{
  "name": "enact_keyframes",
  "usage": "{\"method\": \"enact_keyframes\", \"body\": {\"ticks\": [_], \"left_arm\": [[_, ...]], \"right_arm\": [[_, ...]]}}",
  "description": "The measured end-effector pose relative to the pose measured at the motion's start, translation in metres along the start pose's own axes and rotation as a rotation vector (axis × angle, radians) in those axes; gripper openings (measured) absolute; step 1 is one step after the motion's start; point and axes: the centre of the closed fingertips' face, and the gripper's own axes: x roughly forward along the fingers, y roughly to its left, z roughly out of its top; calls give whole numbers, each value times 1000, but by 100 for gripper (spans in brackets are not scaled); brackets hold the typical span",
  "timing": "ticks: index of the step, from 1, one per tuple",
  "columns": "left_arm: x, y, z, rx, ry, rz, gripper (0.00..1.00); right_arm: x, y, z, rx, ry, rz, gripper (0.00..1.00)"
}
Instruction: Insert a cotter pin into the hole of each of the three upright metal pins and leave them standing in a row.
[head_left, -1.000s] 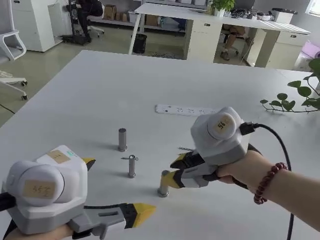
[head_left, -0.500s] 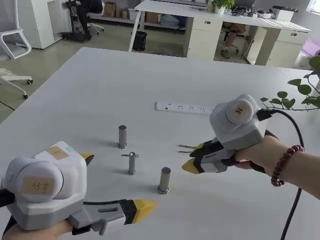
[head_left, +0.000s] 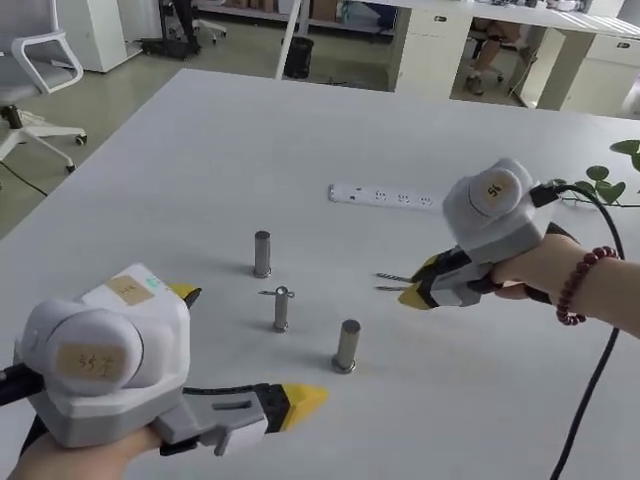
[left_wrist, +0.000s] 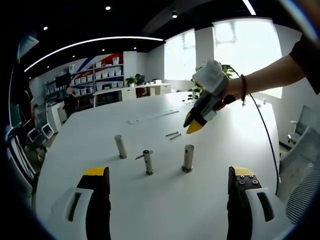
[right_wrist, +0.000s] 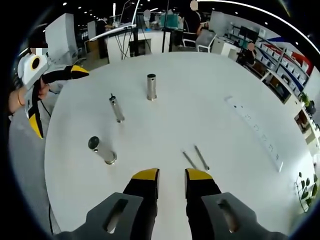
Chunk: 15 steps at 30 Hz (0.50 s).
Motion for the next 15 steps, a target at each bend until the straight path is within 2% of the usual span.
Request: {"method": "enact_keyframes", "body": {"ticks": [4,9,15], "left_arm": [[0,0,-1,-1,2,-1,98],[-1,1,-1,-7,2,-3,97],[0,0,-3,-8,4,-8,97]], "right_arm": [[8,-9,-2,15,13,-7,15],[19,-17,-6,-1,41,-6,14],[29,-23,-14,-9,78,12,13]]}}
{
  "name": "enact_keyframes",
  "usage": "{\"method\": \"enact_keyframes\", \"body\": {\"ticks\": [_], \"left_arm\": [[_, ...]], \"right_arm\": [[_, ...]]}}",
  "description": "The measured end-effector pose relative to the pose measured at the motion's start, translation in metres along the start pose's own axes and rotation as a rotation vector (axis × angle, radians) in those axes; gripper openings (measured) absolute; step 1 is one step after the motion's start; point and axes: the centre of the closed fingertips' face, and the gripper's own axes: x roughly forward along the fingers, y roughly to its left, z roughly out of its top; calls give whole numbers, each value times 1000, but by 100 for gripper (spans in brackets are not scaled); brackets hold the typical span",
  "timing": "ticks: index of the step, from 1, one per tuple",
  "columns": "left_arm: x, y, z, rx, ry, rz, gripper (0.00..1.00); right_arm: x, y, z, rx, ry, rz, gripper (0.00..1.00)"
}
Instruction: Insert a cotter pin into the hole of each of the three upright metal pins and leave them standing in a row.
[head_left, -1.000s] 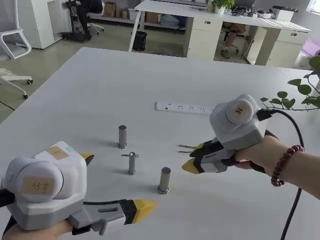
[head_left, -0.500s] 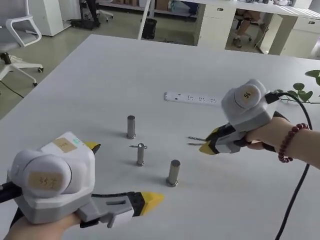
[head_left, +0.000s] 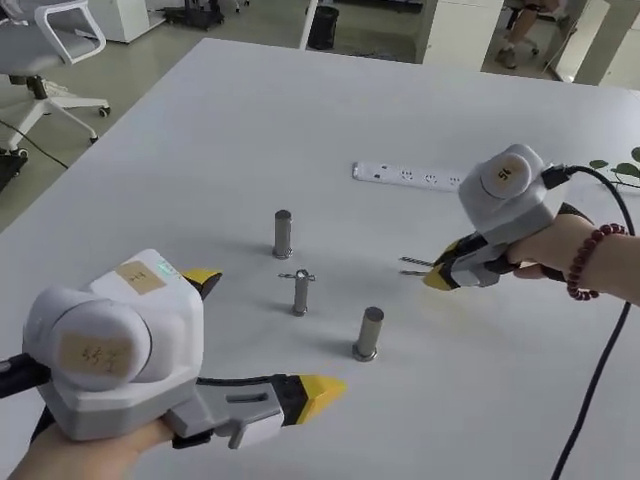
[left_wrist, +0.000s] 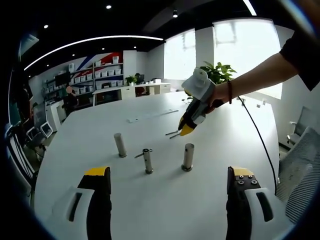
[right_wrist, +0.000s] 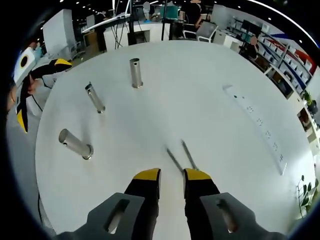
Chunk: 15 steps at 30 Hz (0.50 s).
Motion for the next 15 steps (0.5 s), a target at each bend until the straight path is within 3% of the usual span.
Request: {"method": "enact_keyframes", "body": {"ticks": [11,15], "left_arm": [[1,0,-1,-3,3,-17,95],[1,-1,0,-14,-2,-28,95]], "right_arm": [[12,-14,-7,-37,57,33,10],[12,-12,-7,-39,72,58,8]]}}
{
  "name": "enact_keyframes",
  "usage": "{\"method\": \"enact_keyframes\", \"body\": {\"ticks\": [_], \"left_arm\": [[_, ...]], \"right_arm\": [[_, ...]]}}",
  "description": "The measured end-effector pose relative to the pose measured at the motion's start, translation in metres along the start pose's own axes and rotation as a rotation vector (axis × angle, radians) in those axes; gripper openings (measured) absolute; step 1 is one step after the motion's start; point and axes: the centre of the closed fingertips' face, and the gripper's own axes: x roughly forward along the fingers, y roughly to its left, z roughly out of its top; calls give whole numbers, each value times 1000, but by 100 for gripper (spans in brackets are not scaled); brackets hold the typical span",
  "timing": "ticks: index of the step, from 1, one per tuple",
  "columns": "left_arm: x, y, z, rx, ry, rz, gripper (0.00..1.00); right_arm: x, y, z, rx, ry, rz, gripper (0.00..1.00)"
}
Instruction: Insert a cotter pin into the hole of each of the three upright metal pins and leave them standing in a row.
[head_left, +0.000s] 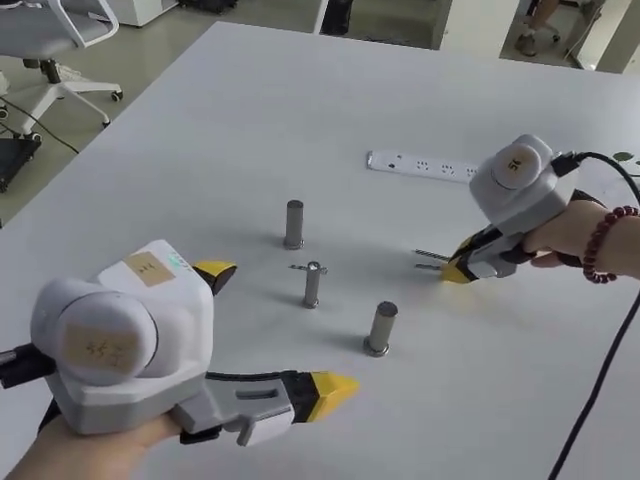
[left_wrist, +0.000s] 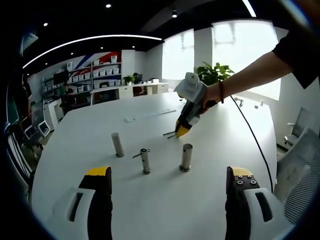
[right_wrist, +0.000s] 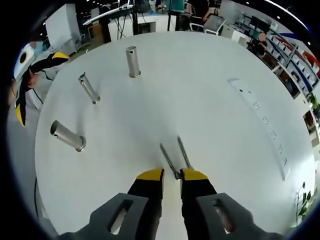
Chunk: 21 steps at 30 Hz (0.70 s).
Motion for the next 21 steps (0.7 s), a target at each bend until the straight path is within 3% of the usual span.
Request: {"method": "enact_keyframes", "body": {"ticks": [8,11,21], "left_arm": [[-1,4,-2,1,9,8,94],[-1,4,-2,2,11,8,94],[-1,3,-4,0,26,-1,92]], "right_arm": [[0,4,0,-32,44,41,5],[0,8,1,-91,49,43,2],[0,8,0,-126,75,23,0]]}}
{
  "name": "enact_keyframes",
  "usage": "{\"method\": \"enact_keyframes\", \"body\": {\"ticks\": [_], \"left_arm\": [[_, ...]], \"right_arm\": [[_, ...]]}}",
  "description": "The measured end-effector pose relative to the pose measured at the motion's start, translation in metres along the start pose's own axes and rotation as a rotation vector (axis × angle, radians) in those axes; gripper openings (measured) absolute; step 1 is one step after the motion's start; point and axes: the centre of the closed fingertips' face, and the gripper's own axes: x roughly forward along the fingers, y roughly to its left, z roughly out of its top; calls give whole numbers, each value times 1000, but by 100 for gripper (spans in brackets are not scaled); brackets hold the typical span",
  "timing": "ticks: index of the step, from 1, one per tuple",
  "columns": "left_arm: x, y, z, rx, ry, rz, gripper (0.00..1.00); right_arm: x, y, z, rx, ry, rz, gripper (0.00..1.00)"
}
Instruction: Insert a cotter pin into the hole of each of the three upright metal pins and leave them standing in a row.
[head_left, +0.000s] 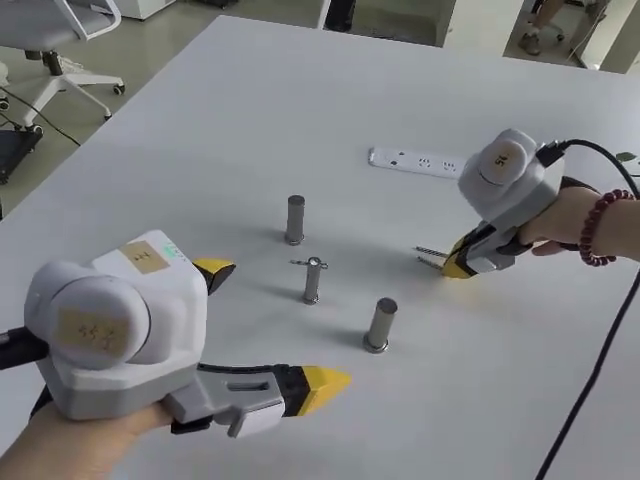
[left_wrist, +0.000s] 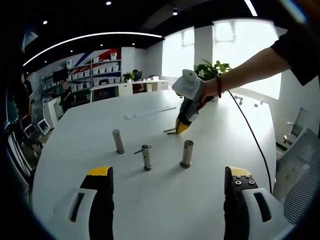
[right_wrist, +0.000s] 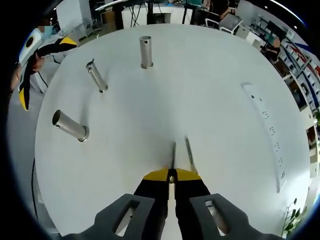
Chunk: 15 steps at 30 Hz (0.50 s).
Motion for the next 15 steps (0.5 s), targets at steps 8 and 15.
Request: {"method": "enact_keyframes", "body": {"ticks": [8,15], "left_arm": [[-1,-1,3,-19,-14,-12,87],[-2,-5,6,-23,-23,-25,83]], "right_arm": [[-1,-1,-1,22,-20,-35,0],[-10,3,0,17,-44,-57,0]]}}
